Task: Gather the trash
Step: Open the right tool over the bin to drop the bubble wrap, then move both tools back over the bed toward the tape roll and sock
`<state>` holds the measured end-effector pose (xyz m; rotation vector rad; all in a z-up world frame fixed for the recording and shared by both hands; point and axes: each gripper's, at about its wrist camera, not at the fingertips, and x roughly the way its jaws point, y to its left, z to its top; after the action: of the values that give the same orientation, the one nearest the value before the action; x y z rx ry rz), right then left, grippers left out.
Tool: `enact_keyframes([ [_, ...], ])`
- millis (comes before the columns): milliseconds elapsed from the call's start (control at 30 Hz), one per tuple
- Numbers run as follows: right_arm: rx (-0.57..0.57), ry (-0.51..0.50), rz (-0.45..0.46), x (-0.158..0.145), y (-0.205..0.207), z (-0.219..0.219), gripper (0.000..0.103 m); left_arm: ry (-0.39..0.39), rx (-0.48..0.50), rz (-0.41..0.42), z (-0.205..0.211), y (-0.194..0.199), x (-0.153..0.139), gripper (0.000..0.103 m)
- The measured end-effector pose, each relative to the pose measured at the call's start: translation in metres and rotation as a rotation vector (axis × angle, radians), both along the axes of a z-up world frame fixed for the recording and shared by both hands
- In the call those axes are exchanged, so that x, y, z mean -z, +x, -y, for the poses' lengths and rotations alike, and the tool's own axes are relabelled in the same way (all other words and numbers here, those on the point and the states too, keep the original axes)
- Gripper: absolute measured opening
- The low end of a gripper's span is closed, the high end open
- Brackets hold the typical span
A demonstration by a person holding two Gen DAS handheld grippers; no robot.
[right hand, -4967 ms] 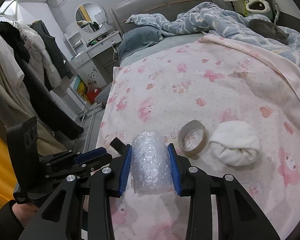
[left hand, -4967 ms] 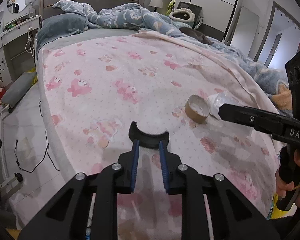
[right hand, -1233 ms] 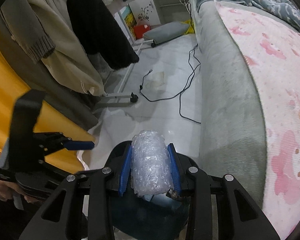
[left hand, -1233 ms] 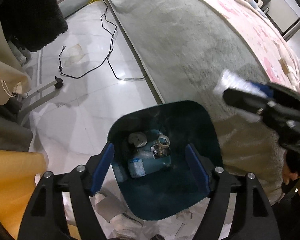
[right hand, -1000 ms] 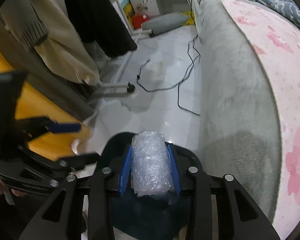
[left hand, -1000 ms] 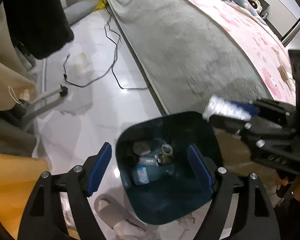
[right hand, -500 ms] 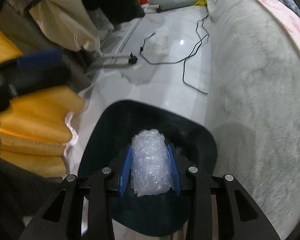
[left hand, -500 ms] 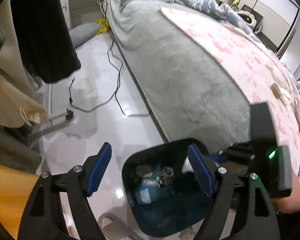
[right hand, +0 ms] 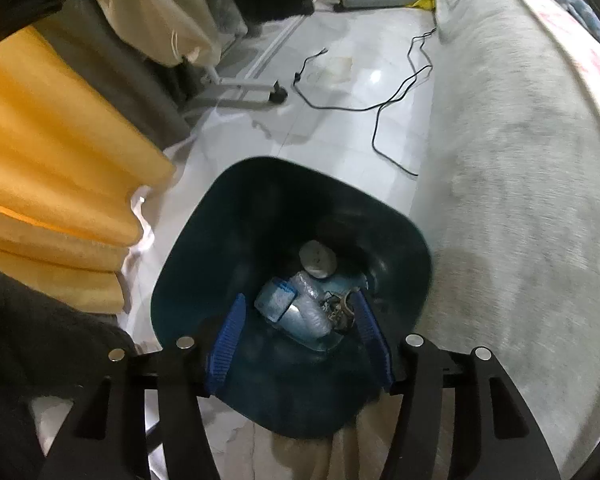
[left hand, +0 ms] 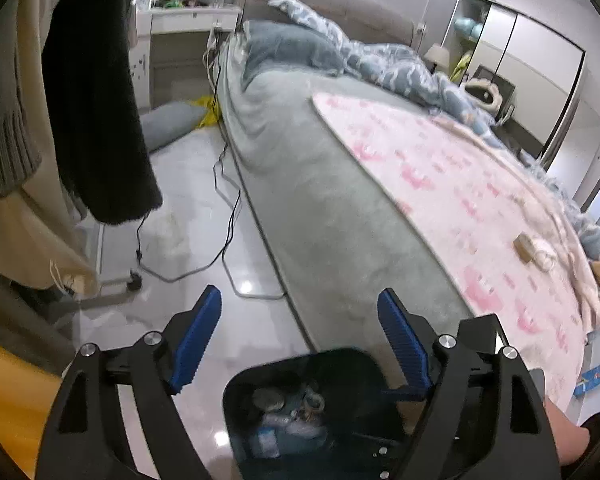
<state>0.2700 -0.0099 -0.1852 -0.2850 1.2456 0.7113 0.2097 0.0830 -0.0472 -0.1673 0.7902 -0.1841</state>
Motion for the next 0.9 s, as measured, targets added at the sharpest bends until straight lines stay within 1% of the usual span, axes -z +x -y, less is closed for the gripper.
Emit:
enact_keyframes([
  [100, 0.017, 0.035, 0.031, -0.015, -0.001, 0.008, 0.062, -0.007, 0.004, 0.036, 0.008, 0.0, -0.009, 0.085],
  [133, 0.026, 0.062, 0.053, -0.024, -0.002, 0.012, 0.062, -0.001, 0.004, 0.045, 0.011, 0.0, -0.011, 0.085],
  [200, 0.036, 0.091, 0.083, -0.035, 0.0, 0.019, 0.062, 0.039, 0.009, 0.08, 0.023, -0.001, -0.019, 0.086],
  [233, 0.047, 0.109, 0.113, -0.044, 0.0, 0.024, 0.062, 0.053, 0.014, 0.093, 0.027, -0.002, -0.021, 0.086],
  [300, 0.067, 0.134, 0.158, -0.056, 0.001, 0.035, 0.062, 0.072, 0.024, 0.122, 0.036, -0.003, -0.027, 0.087],
  [467, 0.147, 0.157, 0.266, -0.081, 0.006, 0.07, 0.064, 0.027, 0.035, 0.159, 0.05, -0.002, -0.036, 0.089],
  [667, 0.245, 0.17, 0.331, -0.096, 0.014, 0.115, 0.064, 0.036, 0.076, 0.185, 0.08, 0.001, -0.041, 0.09],
  [900, 0.331, 0.161, 0.398, -0.103, 0.027, 0.162, 0.064, 0.013, 0.139, 0.196, 0.117, 0.012, -0.048, 0.09],
])
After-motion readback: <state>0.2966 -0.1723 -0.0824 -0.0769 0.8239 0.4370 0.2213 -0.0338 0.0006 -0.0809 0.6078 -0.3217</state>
